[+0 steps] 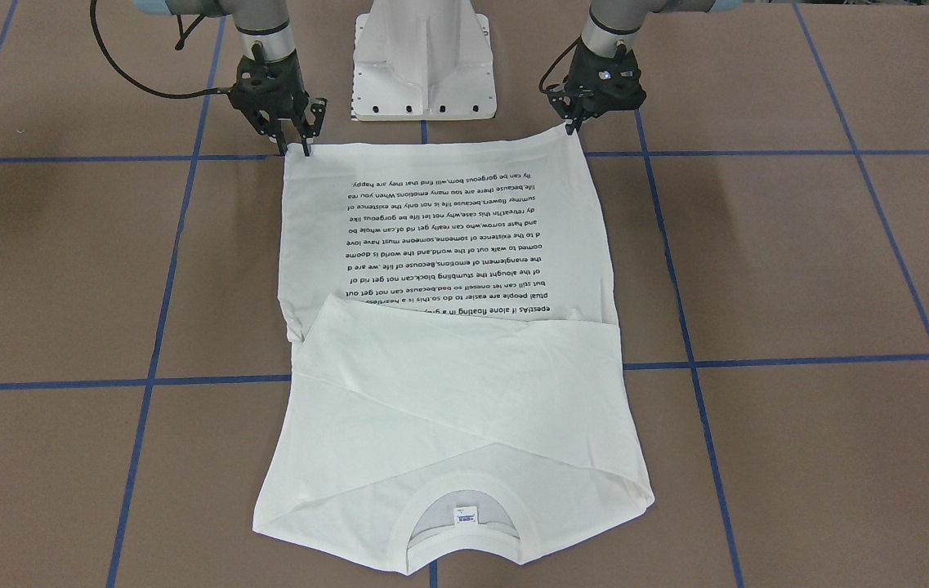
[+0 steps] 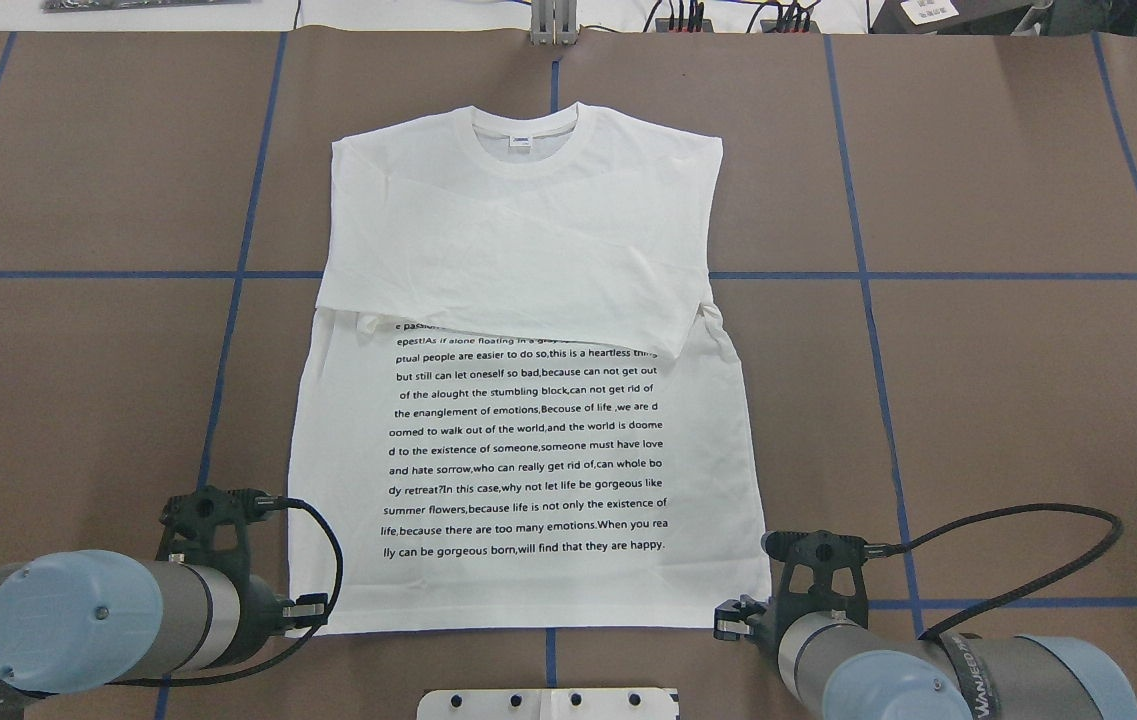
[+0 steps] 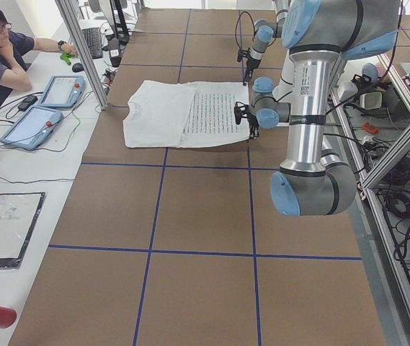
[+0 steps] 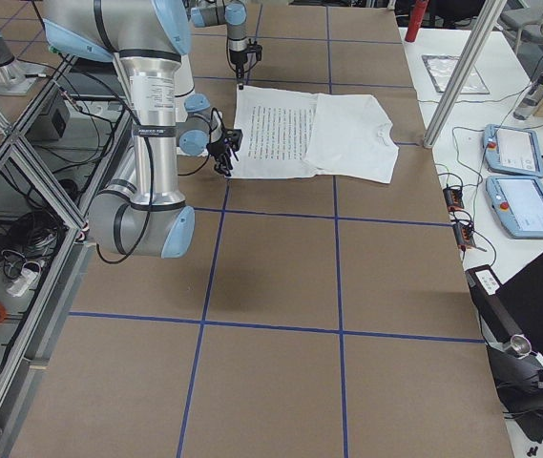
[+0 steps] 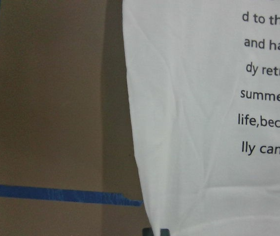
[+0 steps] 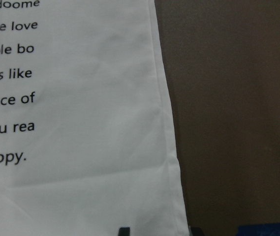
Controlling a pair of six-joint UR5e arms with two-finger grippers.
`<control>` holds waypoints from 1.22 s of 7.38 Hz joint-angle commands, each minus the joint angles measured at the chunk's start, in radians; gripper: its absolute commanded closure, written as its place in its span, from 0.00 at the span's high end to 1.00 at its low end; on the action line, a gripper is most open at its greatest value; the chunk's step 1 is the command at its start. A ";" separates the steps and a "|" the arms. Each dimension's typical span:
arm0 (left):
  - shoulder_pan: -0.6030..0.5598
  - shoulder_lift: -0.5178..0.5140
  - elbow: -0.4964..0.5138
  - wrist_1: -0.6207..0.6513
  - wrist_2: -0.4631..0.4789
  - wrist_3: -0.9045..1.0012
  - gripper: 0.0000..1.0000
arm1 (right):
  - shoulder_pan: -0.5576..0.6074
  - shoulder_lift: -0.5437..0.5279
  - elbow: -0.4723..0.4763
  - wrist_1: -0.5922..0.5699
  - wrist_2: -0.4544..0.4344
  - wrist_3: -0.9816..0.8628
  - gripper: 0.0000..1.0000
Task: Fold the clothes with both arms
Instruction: 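Grasp both hem corners with the left and right grippers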
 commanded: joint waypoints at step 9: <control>-0.205 -0.143 -0.356 0.402 -0.304 0.179 0.00 | 0.283 0.148 0.499 -0.662 0.454 -0.184 0.00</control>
